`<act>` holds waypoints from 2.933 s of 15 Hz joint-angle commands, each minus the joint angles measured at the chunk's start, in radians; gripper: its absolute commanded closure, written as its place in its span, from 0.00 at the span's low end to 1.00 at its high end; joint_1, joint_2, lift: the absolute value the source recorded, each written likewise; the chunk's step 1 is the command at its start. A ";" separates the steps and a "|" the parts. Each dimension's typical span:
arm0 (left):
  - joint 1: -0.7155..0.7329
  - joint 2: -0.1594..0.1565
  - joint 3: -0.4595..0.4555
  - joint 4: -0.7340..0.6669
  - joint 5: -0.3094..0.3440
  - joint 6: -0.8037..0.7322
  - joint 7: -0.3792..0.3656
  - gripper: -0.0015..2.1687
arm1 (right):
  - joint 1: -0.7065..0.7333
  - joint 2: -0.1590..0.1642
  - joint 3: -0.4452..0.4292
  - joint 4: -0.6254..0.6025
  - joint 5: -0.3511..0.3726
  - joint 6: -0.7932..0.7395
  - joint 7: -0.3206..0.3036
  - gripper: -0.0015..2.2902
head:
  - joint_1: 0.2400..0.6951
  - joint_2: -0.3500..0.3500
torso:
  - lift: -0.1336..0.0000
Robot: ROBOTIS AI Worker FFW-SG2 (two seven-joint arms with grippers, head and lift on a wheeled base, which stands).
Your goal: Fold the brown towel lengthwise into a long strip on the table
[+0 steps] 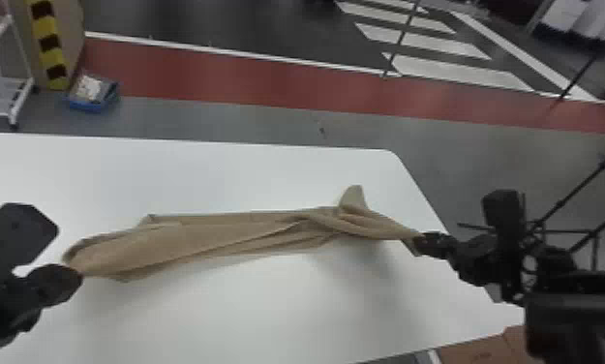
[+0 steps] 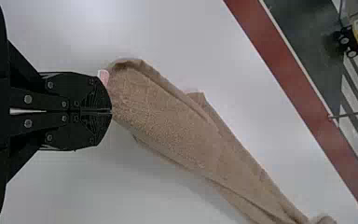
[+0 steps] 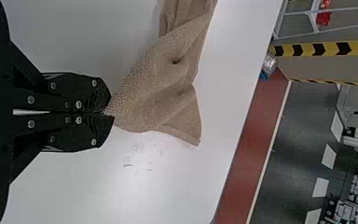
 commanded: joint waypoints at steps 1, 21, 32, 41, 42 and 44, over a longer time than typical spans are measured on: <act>-0.022 -0.006 0.099 -0.089 0.025 0.051 -0.038 0.66 | -0.091 -0.014 0.022 -0.046 0.008 0.096 -0.008 0.93 | 1.00 0.00 | 0.31; -0.291 -0.030 0.346 -0.137 0.324 0.266 0.171 0.90 | -0.414 -0.121 0.148 0.057 -0.124 0.286 -0.264 0.93 | 0.44 0.32 | 0.31; 0.481 -0.075 0.447 -0.173 0.461 -0.513 0.106 0.90 | 0.179 -0.063 -0.058 -0.021 -0.178 -0.150 -0.004 0.93 | 1.00 0.05 | 0.31; 0.208 -0.067 0.458 -0.068 0.399 -0.185 0.068 0.90 | 0.048 -0.119 -0.032 -0.009 -0.100 0.114 0.056 0.93 | 1.00 0.09 | 0.31; 0.171 -0.065 0.455 -0.052 0.398 -0.145 0.060 0.90 | 0.025 -0.133 -0.024 -0.010 -0.087 0.154 0.076 0.93 | 1.00 0.10 | 0.31; 0.114 -0.058 0.435 -0.008 0.395 -0.127 0.059 0.90 | -0.028 -0.162 0.020 0.001 -0.046 0.215 0.084 0.93 | 1.00 0.12 | 0.31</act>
